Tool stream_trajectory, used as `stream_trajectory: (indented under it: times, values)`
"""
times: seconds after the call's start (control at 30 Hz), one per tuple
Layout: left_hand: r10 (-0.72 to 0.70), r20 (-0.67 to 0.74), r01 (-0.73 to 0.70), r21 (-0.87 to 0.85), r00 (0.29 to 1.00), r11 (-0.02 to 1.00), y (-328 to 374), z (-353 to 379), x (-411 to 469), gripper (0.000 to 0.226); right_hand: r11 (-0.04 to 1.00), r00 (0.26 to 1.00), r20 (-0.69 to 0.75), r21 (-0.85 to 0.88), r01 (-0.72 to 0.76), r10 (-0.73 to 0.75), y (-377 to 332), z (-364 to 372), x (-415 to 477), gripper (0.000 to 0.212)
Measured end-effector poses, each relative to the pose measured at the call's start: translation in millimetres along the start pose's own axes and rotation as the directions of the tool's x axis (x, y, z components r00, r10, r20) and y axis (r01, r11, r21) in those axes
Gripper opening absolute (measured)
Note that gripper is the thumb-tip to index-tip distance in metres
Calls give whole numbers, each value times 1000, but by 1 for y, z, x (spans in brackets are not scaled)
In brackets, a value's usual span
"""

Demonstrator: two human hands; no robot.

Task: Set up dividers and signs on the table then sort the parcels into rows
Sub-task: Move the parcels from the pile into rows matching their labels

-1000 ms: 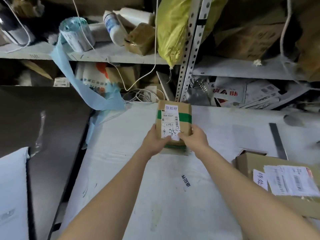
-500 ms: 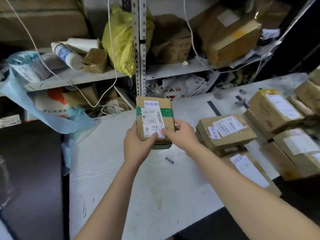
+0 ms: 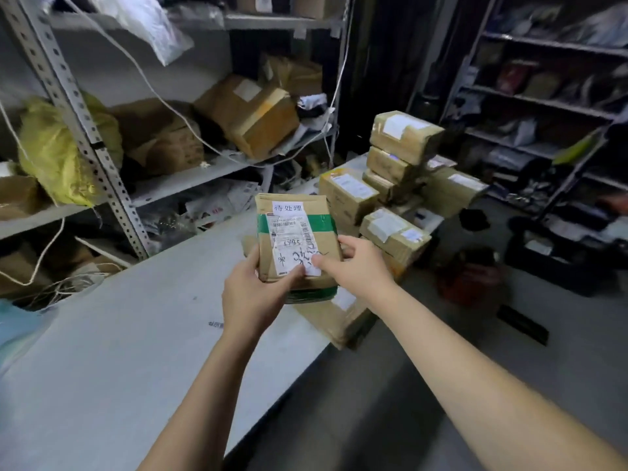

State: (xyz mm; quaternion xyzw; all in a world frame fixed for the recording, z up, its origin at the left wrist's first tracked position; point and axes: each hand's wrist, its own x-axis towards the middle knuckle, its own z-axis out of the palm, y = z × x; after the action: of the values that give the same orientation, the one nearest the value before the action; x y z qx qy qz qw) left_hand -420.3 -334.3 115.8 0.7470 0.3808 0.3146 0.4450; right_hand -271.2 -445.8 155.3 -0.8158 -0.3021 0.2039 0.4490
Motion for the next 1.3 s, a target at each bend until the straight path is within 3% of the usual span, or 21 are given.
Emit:
stream_trajectory:
  times: [0.13,0.27,0.47,0.63,0.9,1.17,1.27,1.3]
  values:
    - [60,65,-60,4,996,998,47,82,-44,49,1000,997,-74,1,-20,20,58,-90,-27,32]
    - [61,93,-62,7,994,998,88,170,-84,52,999,987,-149,3,-53,53,115,-177,-50,49]
    - [71,158,-81,58,985,995,139,271,-109,50,991,978,-163,64,-117,126,176,-282,-52,54]
    - [88,162,-100,68,983,993,167,341,-93,48,983,978,-142,122,-134,151,213,-338,-18,70]
    - [28,167,-30,10,986,999,183,466,-12,56,984,974,-149,73,-162,171,264,-408,93,73]
    - [10,123,-14,35,992,999,216,550,63,59,983,972,-145,25,-181,183,296,-464,196,63]
    - [16,75,-20,61,997,998,229,570,85,69,987,979,-131,-5,-158,156,303,-482,230,24]
    - [11,62,-15,69,998,998,233,578,93,70,991,984,-123,-10,-134,132,306,-488,244,20]
